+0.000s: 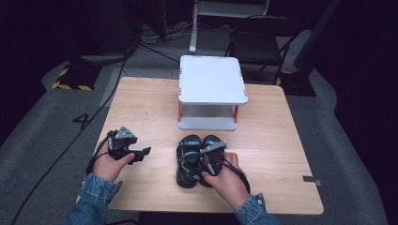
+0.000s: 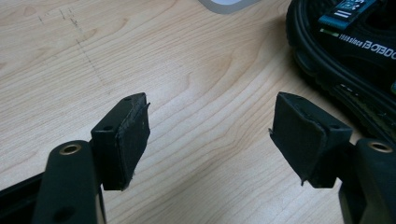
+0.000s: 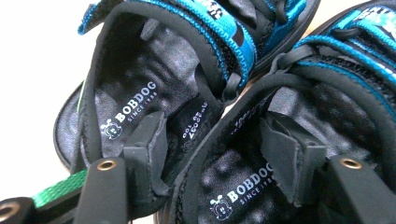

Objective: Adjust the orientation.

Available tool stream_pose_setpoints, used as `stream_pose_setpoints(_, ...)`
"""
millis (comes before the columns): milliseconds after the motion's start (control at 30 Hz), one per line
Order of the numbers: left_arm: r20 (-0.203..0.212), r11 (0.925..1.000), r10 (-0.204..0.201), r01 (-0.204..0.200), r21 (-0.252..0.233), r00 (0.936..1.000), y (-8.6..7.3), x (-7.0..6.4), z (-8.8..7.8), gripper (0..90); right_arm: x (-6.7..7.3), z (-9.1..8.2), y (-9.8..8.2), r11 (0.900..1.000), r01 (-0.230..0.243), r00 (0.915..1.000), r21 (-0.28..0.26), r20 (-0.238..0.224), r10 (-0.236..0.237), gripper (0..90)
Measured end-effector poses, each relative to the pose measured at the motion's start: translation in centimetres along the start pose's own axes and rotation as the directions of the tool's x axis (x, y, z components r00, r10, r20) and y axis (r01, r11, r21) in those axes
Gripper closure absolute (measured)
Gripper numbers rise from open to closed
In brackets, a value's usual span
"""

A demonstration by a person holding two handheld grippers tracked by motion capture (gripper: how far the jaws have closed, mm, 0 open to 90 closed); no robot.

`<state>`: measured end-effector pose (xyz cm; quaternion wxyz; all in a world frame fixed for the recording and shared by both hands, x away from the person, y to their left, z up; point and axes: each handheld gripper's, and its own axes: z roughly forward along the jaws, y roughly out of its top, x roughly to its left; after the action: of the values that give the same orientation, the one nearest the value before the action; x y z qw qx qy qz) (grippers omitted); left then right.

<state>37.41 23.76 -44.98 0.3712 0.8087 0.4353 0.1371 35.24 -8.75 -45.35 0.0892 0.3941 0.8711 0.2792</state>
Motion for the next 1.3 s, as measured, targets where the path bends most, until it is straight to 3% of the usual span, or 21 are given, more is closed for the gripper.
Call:
stream_pose_setpoints(67, 0.000, 1.0000, -0.005, 0.005, 0.000, 1.0000, 0.0, 0.0, 0.0, 28.1, -0.2, 0.0, 0.0, 1.000, 0.002, 1.0000, -0.003, -0.006, -0.002, 46.3)
stream_pose_setpoints(100, -0.002, 1.0000, -0.002, 0.002, 0.006, 1.0000, -0.1, 0.1, 0.0, 28.1, -0.6, -0.2, 0.0, 0.999, 0.036, 0.9988, -0.003, -0.031, -0.037, 49.3)
stream_pose_setpoints(133, -0.002, 1.0000, -0.002, 0.002, 0.006, 1.0000, -0.1, 0.1, 0.0, 28.1, -0.7, -0.2, -0.1, 0.999, 0.035, 0.9986, -0.007, -0.038, -0.035, 51.5)
stream_pose_setpoints(200, -0.006, 1.0000, -0.005, 0.005, -0.001, 1.0000, -0.1, 0.1, -0.1, 28.1, -0.6, -0.5, -0.2, 0.999, -0.035, 0.9981, -0.009, -0.050, 0.034, 56.1)
stream_pose_setpoints(300, -0.004, 0.9999, -0.006, 0.006, 0.008, 1.0000, -0.4, 0.1, -0.2, 28.1, -0.5, -0.5, -0.2, 1.000, 0.002, 0.9991, -0.009, -0.042, -0.002, 57.6)
stream_pose_setpoints(433, -0.015, 0.9999, -0.016, 0.016, 0.004, 0.9998, -0.7, 0.2, -0.4, 28.1, -0.3, -0.5, -0.2, 1.000, 0.000, 0.9990, -0.011, -0.044, 0.000, 63.4)
stream_pose_setpoints(567, -0.027, 0.9995, -0.031, 0.031, 0.004, 0.9992, -1.3, 0.3, -0.9, 28.1, -0.3, -0.9, 0.0, 1.000, -0.017, 0.9983, 0.004, -0.055, 0.017, 79.8)
stream_pose_setpoints(700, -0.030, 0.9994, -0.034, 0.034, 0.005, 0.9990, -1.5, 0.4, -1.2, 28.1, -0.2, -1.0, 0.2, 1.000, -0.004, 0.9964, 0.001, -0.085, 0.004, 82.5)
stream_pose_setpoints(867, -0.036, 0.9992, -0.040, 0.040, 0.006, 0.9986, -1.9, 0.5, -1.5, 28.1, -0.5, -1.5, 0.5, 0.999, -0.013, 0.9972, -0.034, -0.075, 0.011, 82.6)
stream_pose_setpoints(900, -0.039, 0.9990, -0.044, 0.045, 0.004, 0.9982, -1.9, 0.6, -1.5, 28.1, -1.2, -2.1, 1.1, 0.998, -0.020, 0.9977, -0.061, -0.065, 0.016, 82.5)
stream_pose_setpoints(1100, -0.044, 0.9987, -0.051, 0.051, 0.006, 0.9977, -2.2, 0.7, -1.8, 28.1, -3.1, -3.0, 3.0, 0.993, -0.048, 0.9985, -0.110, -0.030, 0.045, 82.5)
stream_pose_setpoints(1167, -0.048, 0.9982, -0.060, 0.060, 0.005, 0.9971, -2.5, 0.7, -2.1, 28.2, -4.8, -3.0, 4.2, 0.987, -0.077, 0.9970, -0.140, -0.005, 0.077, 82.4)
stream_pose_setpoints(1200, -0.048, 0.9982, -0.060, 0.060, 0.005, 0.9971, -2.5, 0.7, -2.1, 28.2, -4.8, -3.0, 4.2, 0.987, -0.077, 0.9970, -0.140, -0.005, 0.077, 82.4)
stream_pose_setpoints(1233, -0.055, 0.9979, -0.065, 0.065, -0.001, 0.9964, -2.7, 0.8, -2.2, 28.1, -6.0, -2.6, 4.9, 0.983, -0.100, 0.9946, -0.157, 0.012, 0.103, 82.4)
stream_pose_setpoints(1267, -0.055, 0.9979, -0.065, 0.065, -0.001, 0.9964, -2.7, 0.8, -2.2, 28.2, -6.0, -2.6, 4.9, 0.983, -0.100, 0.9946, -0.157, 0.012, 0.103, 82.4)
stream_pose_setpoints(1300, -0.056, 0.9977, -0.068, 0.068, 0.002, 0.9961, -2.9, 0.9, -2.4, 28.2, -7.1, -2.1, 5.7, 0.978, -0.120, 0.9913, -0.171, 0.033, 0.127, 82.4)
